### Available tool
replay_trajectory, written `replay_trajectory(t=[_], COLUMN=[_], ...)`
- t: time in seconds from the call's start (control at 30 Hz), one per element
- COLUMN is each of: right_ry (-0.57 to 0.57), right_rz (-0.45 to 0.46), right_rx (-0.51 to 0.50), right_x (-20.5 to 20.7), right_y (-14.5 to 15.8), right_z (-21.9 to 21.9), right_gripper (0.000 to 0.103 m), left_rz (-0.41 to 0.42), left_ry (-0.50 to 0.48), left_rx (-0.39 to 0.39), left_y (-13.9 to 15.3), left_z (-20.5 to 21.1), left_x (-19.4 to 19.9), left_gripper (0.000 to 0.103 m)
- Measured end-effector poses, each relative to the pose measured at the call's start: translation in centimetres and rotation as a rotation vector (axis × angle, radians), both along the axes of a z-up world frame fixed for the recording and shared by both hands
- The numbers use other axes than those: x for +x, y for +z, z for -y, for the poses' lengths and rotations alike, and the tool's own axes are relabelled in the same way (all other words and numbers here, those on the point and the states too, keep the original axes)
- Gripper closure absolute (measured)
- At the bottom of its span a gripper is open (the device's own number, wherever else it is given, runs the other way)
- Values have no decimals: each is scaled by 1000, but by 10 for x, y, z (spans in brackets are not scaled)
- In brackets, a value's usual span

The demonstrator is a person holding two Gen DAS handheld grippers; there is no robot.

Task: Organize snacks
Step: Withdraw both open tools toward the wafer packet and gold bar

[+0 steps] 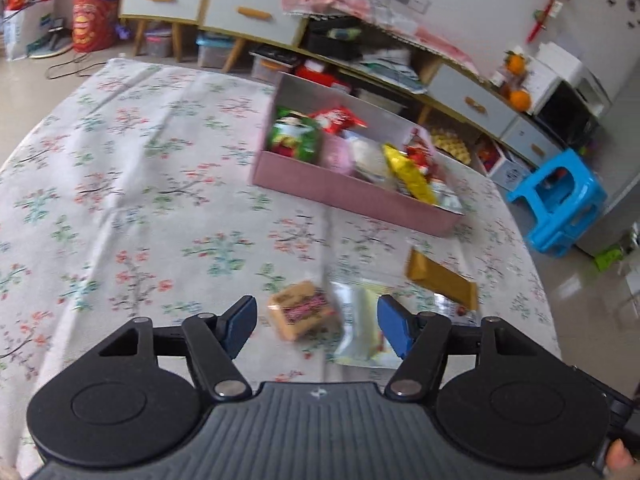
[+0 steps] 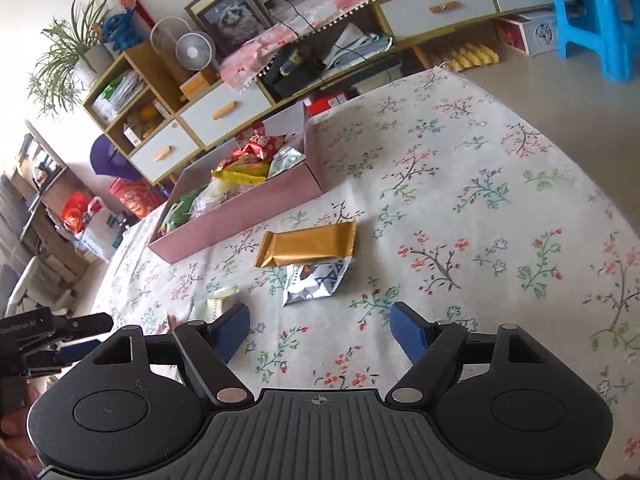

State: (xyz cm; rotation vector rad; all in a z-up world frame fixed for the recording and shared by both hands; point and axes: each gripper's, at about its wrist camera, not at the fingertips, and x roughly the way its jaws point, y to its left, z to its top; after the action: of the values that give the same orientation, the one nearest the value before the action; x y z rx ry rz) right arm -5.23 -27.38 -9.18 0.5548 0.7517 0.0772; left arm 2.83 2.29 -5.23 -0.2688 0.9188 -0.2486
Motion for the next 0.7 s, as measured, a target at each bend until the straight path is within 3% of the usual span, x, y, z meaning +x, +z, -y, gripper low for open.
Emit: replay_trajectory(t=[0.2, 0.43, 0.53, 0.63, 0.7], right_ry=[-27, -64, -59, -70, -72], right_rz=[-22, -22, -18, -21, -20], right_rx=[46, 75, 38, 11, -7], right_x=[9, 25, 33, 38, 42], right_y=[-9, -8, -6, -6, -6], right_z=[4, 6, 1, -1, -2], right_gripper=[24, 24, 24, 24, 24], left_rz=[-2, -11, -21, -53, -39], left_ry=[-100, -190, -239, -231, -226], left_rx=[49, 47, 47, 35, 65], left_y=[-2, -3, -15, -29, -33], left_z=[30, 59, 73, 77, 77], left_x=[1, 14, 19, 24, 27], left_gripper=[52, 52, 46, 47, 41])
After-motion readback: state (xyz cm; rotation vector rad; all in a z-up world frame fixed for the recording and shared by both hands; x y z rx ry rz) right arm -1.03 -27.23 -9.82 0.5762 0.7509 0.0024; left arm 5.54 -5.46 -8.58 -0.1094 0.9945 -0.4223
